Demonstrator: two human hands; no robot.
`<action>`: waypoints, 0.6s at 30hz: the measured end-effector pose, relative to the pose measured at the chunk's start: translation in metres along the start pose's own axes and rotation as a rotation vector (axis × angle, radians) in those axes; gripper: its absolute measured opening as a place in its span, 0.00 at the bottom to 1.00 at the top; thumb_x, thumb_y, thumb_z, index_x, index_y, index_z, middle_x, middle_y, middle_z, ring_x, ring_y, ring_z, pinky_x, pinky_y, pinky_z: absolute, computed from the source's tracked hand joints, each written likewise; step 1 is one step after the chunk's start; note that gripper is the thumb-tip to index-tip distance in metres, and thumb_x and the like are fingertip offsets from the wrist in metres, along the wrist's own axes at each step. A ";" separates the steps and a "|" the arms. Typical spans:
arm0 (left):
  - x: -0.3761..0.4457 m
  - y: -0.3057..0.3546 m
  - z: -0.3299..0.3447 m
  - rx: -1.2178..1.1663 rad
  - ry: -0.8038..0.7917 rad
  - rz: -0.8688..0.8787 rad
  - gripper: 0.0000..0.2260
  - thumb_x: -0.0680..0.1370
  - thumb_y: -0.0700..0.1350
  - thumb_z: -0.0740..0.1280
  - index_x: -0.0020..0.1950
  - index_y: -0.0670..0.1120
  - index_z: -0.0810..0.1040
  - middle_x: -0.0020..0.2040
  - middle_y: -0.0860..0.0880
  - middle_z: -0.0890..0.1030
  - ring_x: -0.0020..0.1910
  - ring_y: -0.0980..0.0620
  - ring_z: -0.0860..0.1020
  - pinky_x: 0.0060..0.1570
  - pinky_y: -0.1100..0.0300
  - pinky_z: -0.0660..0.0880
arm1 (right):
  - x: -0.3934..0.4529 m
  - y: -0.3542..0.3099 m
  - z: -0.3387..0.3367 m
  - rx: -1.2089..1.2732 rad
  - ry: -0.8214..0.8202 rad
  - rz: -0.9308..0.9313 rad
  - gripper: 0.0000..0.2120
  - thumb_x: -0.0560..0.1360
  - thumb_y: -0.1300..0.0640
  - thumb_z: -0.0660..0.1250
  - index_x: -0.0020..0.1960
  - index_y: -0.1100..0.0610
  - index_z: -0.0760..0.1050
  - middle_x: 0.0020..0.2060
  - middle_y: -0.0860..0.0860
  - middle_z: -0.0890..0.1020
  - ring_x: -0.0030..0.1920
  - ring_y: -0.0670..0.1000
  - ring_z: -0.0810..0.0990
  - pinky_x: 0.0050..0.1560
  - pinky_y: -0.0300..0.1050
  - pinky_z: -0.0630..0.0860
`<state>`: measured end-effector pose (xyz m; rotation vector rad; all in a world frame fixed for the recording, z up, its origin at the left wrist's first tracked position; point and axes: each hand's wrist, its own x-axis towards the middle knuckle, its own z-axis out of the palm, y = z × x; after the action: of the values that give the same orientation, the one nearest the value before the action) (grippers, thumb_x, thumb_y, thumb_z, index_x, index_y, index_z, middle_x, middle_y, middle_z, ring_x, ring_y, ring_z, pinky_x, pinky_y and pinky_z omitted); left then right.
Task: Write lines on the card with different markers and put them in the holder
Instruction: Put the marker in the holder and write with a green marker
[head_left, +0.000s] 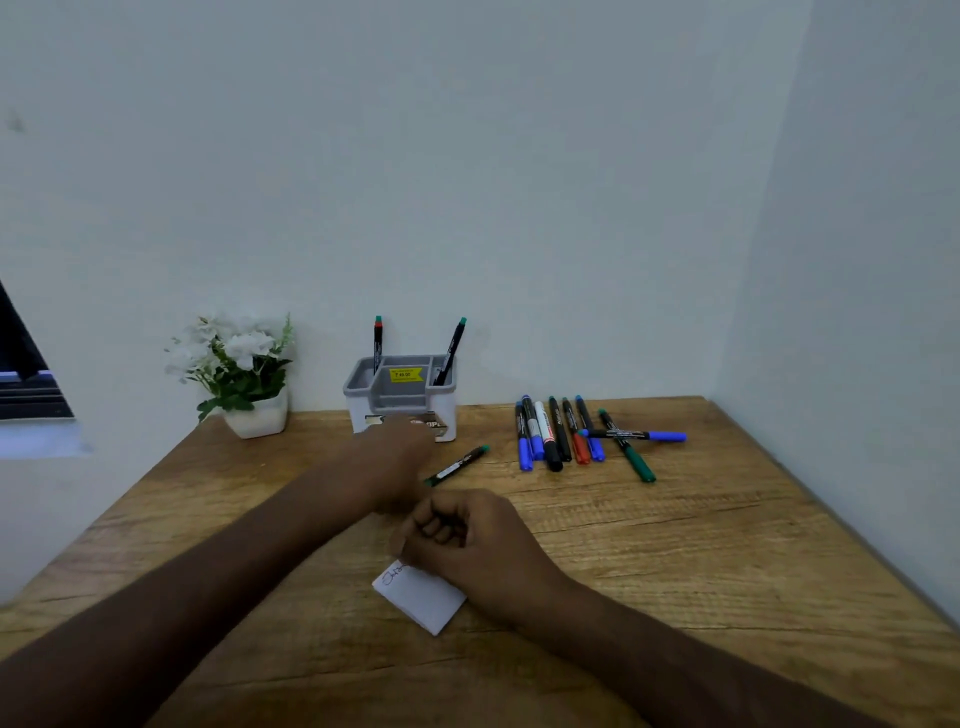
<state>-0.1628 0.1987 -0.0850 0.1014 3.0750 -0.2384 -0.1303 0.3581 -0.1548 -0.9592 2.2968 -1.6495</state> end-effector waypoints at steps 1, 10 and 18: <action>-0.013 -0.010 0.001 0.020 -0.019 0.003 0.12 0.80 0.48 0.67 0.62 0.46 0.79 0.58 0.47 0.81 0.53 0.50 0.79 0.48 0.57 0.77 | 0.001 0.001 -0.001 0.006 0.001 0.008 0.05 0.79 0.54 0.75 0.50 0.54 0.88 0.47 0.50 0.89 0.46 0.44 0.85 0.48 0.41 0.82; -0.070 -0.066 0.046 -0.602 0.469 0.095 0.15 0.84 0.53 0.52 0.45 0.51 0.74 0.40 0.53 0.77 0.40 0.53 0.75 0.41 0.55 0.73 | 0.009 -0.002 -0.008 0.481 0.005 0.215 0.10 0.79 0.62 0.73 0.59 0.65 0.81 0.42 0.57 0.88 0.41 0.51 0.84 0.46 0.44 0.81; -0.082 -0.033 0.060 -0.686 0.385 0.348 0.07 0.87 0.50 0.53 0.54 0.60 0.67 0.44 0.62 0.76 0.45 0.62 0.76 0.40 0.70 0.68 | 0.012 -0.014 -0.014 0.296 -0.224 0.088 0.29 0.78 0.46 0.70 0.77 0.39 0.67 0.46 0.59 0.88 0.45 0.53 0.85 0.51 0.46 0.82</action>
<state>-0.0808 0.1519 -0.1346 0.7000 3.2093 0.9378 -0.1411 0.3597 -0.1344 -0.9090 1.8607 -1.6878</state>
